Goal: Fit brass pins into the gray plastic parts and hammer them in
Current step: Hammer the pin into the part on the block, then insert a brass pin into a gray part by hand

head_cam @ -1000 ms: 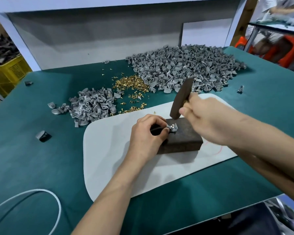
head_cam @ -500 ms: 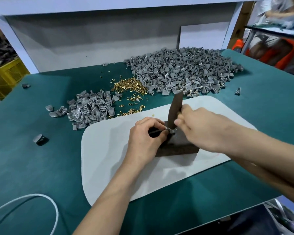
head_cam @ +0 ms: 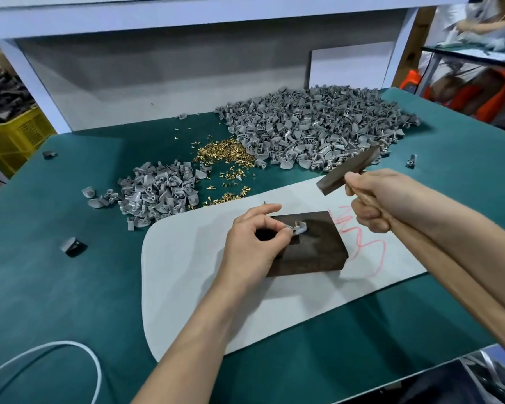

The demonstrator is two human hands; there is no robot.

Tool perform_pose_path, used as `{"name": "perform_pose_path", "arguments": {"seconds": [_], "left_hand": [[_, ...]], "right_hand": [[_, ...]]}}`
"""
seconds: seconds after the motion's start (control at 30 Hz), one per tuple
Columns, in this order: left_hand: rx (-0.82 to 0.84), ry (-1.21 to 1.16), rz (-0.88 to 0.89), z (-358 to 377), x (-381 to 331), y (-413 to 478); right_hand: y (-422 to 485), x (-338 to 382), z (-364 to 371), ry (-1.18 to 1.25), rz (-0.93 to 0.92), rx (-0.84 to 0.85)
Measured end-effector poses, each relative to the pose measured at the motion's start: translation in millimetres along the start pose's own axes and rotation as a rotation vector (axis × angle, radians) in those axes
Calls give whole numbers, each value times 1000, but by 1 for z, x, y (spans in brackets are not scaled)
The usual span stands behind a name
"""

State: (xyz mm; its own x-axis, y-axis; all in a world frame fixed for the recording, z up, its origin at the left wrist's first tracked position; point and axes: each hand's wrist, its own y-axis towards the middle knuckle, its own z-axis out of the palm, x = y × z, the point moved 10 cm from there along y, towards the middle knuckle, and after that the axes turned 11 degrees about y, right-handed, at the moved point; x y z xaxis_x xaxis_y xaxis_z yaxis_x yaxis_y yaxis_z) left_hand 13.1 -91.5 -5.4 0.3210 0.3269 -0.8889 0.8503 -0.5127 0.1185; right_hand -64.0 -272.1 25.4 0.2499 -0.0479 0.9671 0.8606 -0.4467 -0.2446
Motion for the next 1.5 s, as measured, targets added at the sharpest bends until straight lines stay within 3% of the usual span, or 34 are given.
{"name": "perform_pose_path", "arguments": {"seconds": [0.2,0.43,0.53,0.77,0.87,1.0,1.3,1.5], "left_hand": [[10,21,14,1,1,-1],[80,69,26,1,0,-2],[51,29,-26,-9,3,-1],[-60,211,62,0,-63,107],[-86,570,17,-8,-54,180],[96,1029,-61,-21,15,200],[66,1113,83,-12,13,190],[79,1096,36,-22,16,188]], "right_hand": [[8,-2,10,111,12,81],[55,-38,14,951,86,290],[67,-51,12,1109,69,317],[78,-50,9,1137,73,278],[78,-50,7,1183,77,265],[82,-52,11,1193,112,286],[84,-55,15,1174,149,303],[83,-53,14,1183,139,298]]}}
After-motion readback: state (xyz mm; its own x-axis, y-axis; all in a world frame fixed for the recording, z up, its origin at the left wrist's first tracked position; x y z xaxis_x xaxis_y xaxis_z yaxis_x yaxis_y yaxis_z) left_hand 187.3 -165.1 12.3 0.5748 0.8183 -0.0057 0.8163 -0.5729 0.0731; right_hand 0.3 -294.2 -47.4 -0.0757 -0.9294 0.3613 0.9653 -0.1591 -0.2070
